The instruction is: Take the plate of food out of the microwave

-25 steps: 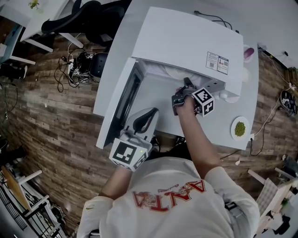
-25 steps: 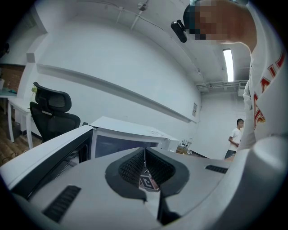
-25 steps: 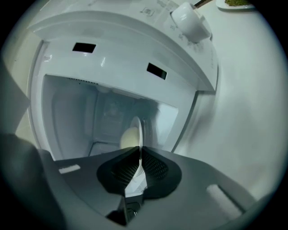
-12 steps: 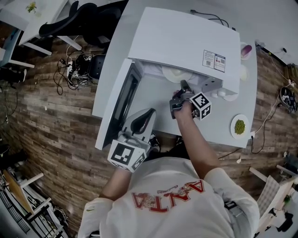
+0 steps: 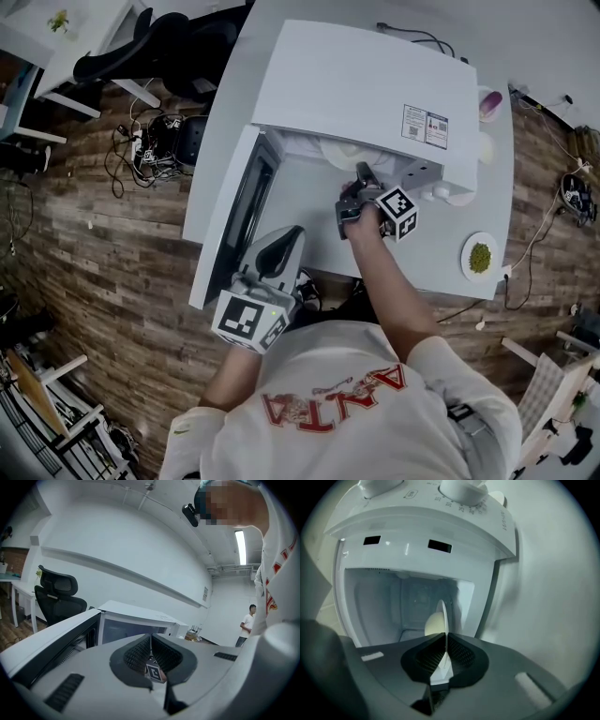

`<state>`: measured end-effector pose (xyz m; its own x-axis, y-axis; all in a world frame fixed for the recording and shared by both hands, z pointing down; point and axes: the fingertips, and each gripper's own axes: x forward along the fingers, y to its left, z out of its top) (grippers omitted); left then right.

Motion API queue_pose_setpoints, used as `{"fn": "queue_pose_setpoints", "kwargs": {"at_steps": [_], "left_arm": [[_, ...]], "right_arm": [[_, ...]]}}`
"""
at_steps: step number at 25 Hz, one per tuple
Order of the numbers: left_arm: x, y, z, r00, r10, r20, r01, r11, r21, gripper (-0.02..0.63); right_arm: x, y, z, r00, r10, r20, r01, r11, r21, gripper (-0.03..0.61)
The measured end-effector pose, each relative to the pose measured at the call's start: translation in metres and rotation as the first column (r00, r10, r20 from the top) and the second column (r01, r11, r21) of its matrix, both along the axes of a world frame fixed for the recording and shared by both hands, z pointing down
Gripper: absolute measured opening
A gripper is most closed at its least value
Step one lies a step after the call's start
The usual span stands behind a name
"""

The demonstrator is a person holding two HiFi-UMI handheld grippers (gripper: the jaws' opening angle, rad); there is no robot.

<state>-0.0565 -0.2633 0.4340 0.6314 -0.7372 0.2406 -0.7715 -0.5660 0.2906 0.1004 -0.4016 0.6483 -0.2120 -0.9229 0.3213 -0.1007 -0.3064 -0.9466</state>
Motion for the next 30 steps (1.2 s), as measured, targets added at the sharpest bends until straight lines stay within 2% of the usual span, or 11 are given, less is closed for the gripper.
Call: {"fn": "queue_pose_setpoints", "kwargs": {"at_steps": [5, 13, 18, 23, 30], "left_arm": [[0.002, 0.003, -0.003, 1.0, 0.02, -0.024, -0.019, 1.0, 0.008, 0.017], [0.007, 0.006, -0.006, 0.999, 0.041, -0.028, -0.04, 0.999, 0.018, 0.017], [0.009, 0.011, -0.009, 0.998, 0.052, -0.033, -0.051, 0.998, 0.032, 0.017], [0.007, 0.016, -0.014, 0.998, 0.056, -0.031, -0.055, 0.998, 0.041, 0.017], [0.015, 0.025, -0.019, 0.995, 0.097, -0.025, -0.096, 0.994, 0.05, 0.017]], "right_arm": [[0.002, 0.006, -0.009, 1.0, 0.004, 0.031, -0.007, 0.996, 0.089, 0.014], [0.007, 0.021, -0.02, 0.999, -0.022, 0.034, 0.017, 0.99, 0.141, 0.012], [-0.005, 0.04, -0.029, 0.997, -0.07, 0.039, 0.064, 0.987, 0.146, 0.012], [-0.018, 0.073, -0.035, 0.99, -0.126, 0.057, 0.116, 0.982, 0.147, 0.012], [-0.022, 0.147, -0.039, 0.979, -0.179, 0.099, 0.163, 0.976, 0.146, 0.012]]}}
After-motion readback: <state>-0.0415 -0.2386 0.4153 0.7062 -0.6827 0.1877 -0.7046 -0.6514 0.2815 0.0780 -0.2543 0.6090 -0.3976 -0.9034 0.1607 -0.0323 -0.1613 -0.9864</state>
